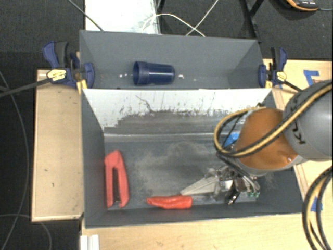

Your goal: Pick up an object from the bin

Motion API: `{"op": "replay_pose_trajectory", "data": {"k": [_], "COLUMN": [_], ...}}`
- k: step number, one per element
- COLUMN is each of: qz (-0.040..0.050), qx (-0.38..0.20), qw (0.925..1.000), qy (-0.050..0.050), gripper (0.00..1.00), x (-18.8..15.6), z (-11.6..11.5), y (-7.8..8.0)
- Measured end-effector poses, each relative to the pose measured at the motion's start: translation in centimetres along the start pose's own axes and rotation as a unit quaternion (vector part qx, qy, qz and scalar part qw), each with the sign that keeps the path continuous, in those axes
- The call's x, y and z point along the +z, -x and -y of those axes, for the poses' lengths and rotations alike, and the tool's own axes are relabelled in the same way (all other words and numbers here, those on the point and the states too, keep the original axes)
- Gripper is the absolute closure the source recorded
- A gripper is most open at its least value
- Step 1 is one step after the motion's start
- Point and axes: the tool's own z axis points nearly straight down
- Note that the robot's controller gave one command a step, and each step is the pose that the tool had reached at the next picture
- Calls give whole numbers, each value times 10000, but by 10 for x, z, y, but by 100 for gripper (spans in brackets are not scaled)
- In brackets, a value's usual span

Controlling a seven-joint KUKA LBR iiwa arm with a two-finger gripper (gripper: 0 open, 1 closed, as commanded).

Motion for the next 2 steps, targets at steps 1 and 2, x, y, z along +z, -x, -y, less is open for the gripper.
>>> {"op": "replay_pose_trajectory", "data": {"k": [1, 2], "qz": [0, -25], "qx": [0, 2], "qw": [10000, 10000], "qy": [0, 2], "gripper": [100, 100], "x": [0, -29], "z": [0, 0], "y": [0, -1]}}
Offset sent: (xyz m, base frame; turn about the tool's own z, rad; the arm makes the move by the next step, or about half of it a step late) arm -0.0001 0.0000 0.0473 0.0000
